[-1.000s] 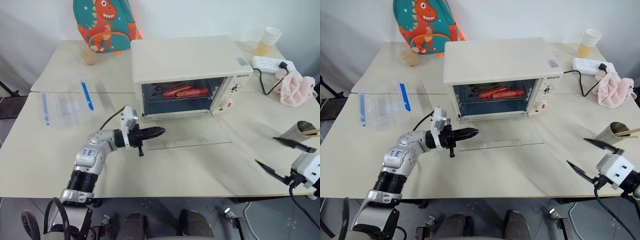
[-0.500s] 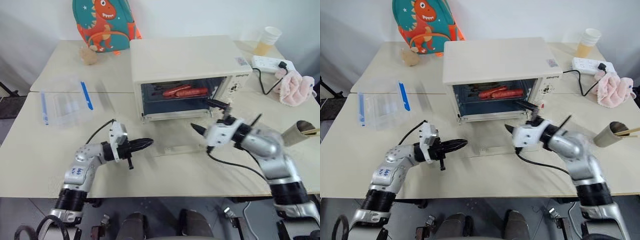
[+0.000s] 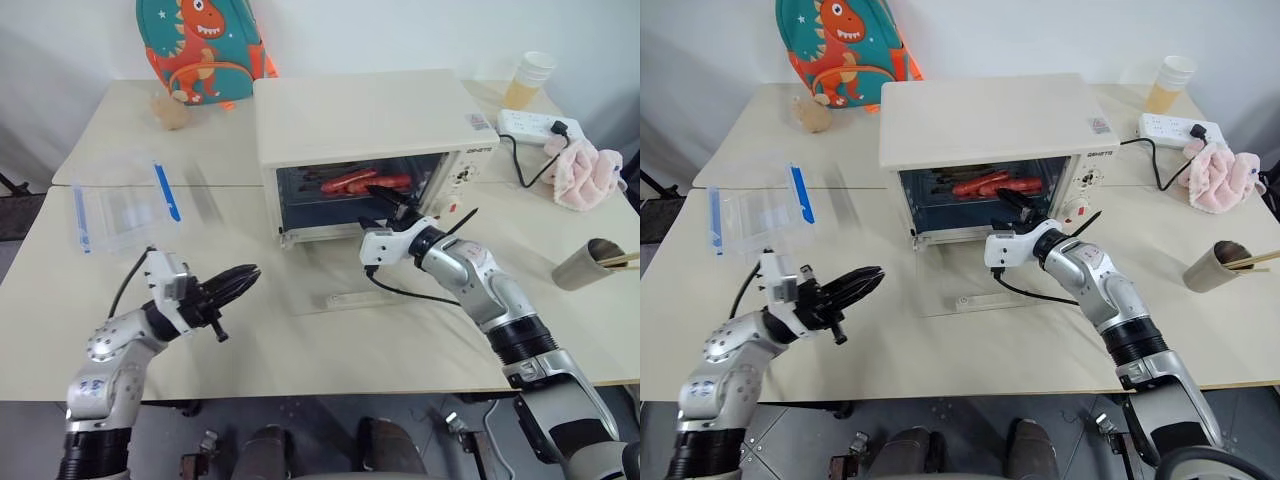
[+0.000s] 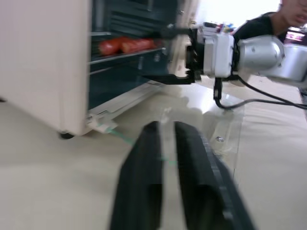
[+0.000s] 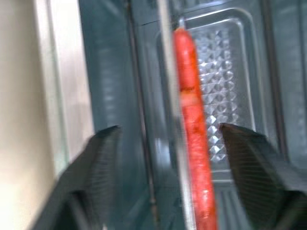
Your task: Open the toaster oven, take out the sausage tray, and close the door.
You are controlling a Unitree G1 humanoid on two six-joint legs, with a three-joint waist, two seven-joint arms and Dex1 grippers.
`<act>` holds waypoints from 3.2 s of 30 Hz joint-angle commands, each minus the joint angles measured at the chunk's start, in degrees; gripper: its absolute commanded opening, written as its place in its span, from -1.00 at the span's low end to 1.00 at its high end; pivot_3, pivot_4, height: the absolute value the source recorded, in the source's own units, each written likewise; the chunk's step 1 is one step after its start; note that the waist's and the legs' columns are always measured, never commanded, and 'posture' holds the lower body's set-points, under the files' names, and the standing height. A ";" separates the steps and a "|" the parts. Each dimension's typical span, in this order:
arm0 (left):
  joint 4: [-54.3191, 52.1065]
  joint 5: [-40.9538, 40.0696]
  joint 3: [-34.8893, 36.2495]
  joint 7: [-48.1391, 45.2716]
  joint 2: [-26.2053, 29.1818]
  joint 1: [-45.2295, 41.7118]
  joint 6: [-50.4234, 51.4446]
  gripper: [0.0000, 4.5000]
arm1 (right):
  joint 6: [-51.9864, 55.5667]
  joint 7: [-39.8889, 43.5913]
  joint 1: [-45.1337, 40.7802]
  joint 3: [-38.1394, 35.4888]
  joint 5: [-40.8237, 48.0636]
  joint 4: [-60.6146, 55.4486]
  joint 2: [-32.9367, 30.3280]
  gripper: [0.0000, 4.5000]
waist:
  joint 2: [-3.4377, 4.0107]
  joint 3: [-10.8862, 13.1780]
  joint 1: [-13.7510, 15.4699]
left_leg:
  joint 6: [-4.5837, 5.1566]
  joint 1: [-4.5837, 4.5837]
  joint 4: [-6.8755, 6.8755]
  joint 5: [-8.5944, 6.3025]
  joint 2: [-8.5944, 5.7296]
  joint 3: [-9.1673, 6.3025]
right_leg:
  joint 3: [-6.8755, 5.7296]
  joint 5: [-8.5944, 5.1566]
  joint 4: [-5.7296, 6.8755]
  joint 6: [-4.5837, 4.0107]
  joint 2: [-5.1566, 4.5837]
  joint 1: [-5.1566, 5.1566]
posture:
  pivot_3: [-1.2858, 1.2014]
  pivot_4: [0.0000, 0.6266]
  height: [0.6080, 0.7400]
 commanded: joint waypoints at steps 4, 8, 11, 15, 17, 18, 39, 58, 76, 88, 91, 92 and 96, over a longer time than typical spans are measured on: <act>-2.27 -0.66 1.80 2.50 -0.10 0.17 -1.49 0.21 | 0.61 -4.66 -1.56 1.55 -1.55 0.55 0.37 -0.46 | 0.00 0.00 -0.19 | 0.00 0.01 0.00 0.00 0.00 -0.06 | 0.02 0.00 0.00 0.00 0.01 0.00 | 0.03 -0.52 1.00; -1.76 -1.41 1.26 2.57 -0.10 -0.63 -1.32 0.76 | 1.94 -5.01 -2.23 2.17 -1.37 1.95 0.92 -0.46 | 0.00 0.00 -0.17 | -0.01 0.01 0.00 0.00 -0.01 -0.05 | 0.01 0.00 0.00 0.00 0.01 0.00 | 0.03 -0.52 1.00; -1.36 -1.37 0.97 2.40 -0.06 -1.11 -1.33 0.89 | 2.93 -5.36 -3.09 2.41 -1.54 2.70 1.38 -0.46 | 0.00 0.00 -0.23 | -0.01 0.01 0.00 0.00 0.00 -0.04 | 0.01 0.00 0.00 0.00 0.01 0.00 | 0.03 -0.52 1.00; -0.65 -1.02 0.60 2.16 -0.06 -1.71 -1.51 0.89 | 3.70 -5.85 -4.06 2.90 -1.59 3.68 1.61 -0.46 | 0.00 0.00 -0.24 | -0.01 0.01 0.00 0.00 0.00 -0.05 | 0.01 0.00 0.00 0.00 0.02 0.00 | 0.03 -0.52 1.00; -0.33 -0.94 0.39 2.02 -0.20 -2.03 -1.70 0.89 | 4.36 -6.19 -4.80 3.34 -1.54 4.48 2.17 -0.46 | 0.00 0.00 -0.27 | -0.01 0.01 0.00 0.00 0.00 -0.04 | 0.02 0.00 -0.01 0.00 0.02 0.00 | 0.03 -0.52 1.00; -0.12 -0.93 0.31 2.04 -0.27 -2.27 -1.73 0.89 | 4.55 -6.44 -5.18 3.59 -1.53 4.97 2.36 -0.46 | 0.00 0.00 -0.27 | -0.01 0.01 0.00 0.00 0.01 -0.05 | 0.01 0.00 0.00 0.00 0.02 0.00 | 0.03 -0.52 1.00; 0.66 -0.75 -0.34 0.33 0.21 -2.67 -2.25 0.90 | 5.02 -4.06 -5.53 4.50 -0.02 -0.01 2.36 -0.99 | -0.12 -0.07 -0.34 | -0.05 0.02 -0.07 -0.01 0.03 -0.10 | 0.01 -0.01 -0.03 -0.01 0.05 -0.01 | 0.03 -0.52 1.00; 3.62 -0.96 -1.18 0.67 -0.39 -5.68 -1.57 0.90 | 7.94 6.57 8.94 0.78 3.80 -23.31 -1.41 -0.99 | -0.11 -0.06 -0.23 | -0.09 -0.08 -0.25 -0.03 0.04 0.06 | 0.05 -0.01 -0.03 -0.01 0.07 -0.27 | 0.03 -0.52 1.00; 4.28 -2.74 1.51 -3.23 4.31 -3.97 1.39 0.90 | 6.80 8.82 29.50 -9.37 5.42 -41.48 -9.09 -0.99 | -0.11 -0.05 0.72 | -0.10 -0.06 -0.12 -0.04 0.03 0.20 | 0.10 -0.01 -0.06 -0.01 0.07 -0.20 | 0.03 -0.52 1.00; 3.33 -26.02 1.99 10.17 6.67 -11.10 38.07 0.95 | 0.25 8.31 38.60 -15.17 7.08 -46.21 -12.69 -1.00 | -0.13 -0.05 1.58 | -0.06 0.00 -0.07 -0.02 0.04 -0.06 | 0.18 -0.01 -0.03 -0.01 0.07 -0.13 | 0.03 -0.52 1.00; 6.70 -36.54 1.20 21.60 5.37 -17.20 53.56 0.95 | 0.19 8.77 38.63 -15.06 7.03 -46.68 -12.15 -1.00 | -0.13 -0.04 1.47 | -0.05 0.03 -0.05 -0.01 0.01 -0.33 | 0.20 -0.01 -0.01 -0.01 0.03 -0.09 | 0.03 -0.52 1.00; 7.29 -39.96 0.95 23.77 4.46 -18.68 55.97 0.95 | 0.14 8.94 38.55 -14.92 6.90 -46.70 -12.09 -1.00 | -0.13 -0.04 1.49 | -0.05 0.07 -0.05 -0.01 0.00 -0.36 | 0.20 0.00 0.01 -0.01 0.02 -0.04 | 0.03 -0.52 1.00; 11.91 -52.15 0.33 36.95 0.31 -22.44 61.79 0.95 | 0.09 9.42 37.83 -14.49 7.27 -46.70 -11.83 -1.00 | -0.13 -0.05 1.42 | -0.05 0.12 -0.04 -0.01 -0.01 -0.46 | 0.16 -0.01 0.04 0.00 0.02 0.01 | 0.03 -0.52 1.00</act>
